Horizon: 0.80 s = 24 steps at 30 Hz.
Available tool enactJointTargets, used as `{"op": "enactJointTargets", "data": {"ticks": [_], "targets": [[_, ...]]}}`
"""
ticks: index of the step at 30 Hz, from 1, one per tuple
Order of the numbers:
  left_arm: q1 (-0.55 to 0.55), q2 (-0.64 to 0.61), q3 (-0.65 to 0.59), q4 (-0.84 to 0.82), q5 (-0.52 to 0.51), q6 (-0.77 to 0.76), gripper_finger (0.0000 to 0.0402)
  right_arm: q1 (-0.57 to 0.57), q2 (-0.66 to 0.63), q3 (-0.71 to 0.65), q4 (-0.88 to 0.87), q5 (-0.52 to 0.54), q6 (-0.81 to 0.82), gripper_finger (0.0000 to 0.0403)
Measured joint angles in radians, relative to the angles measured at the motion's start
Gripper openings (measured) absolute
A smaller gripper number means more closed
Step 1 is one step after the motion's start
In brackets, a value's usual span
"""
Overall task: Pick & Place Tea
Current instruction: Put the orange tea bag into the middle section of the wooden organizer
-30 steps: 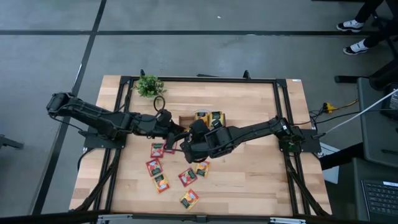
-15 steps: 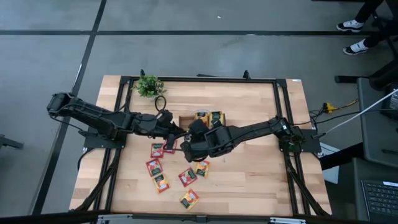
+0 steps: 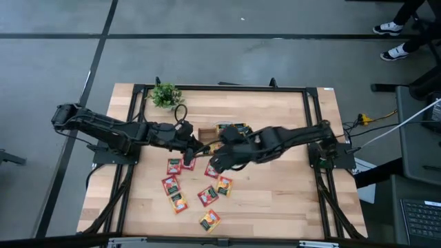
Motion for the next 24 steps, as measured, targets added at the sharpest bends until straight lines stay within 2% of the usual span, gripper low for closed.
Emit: {"op": "enactJointTargets", "data": {"ticks": [4,14,19,24], "targets": [[0.046,0.000,0.012,-0.031,0.074,0.032,0.0002,0.009,-0.054,0.001,-0.001,-0.015,0.000,0.0250],[0.195,0.028,0.185,-0.382,0.162,0.291,0.0002,0.040,-0.116,0.000,-0.013,-0.017,-0.059,0.0256],[0.269,0.093,0.242,-0.427,0.262,0.365,0.0002,0.041,-0.121,0.000,-0.042,-0.025,-0.059,0.0256],[0.323,0.197,0.334,-0.511,0.316,0.479,0.0002,0.041,-0.120,0.000,-0.058,-0.068,-0.061,0.0256]]}}
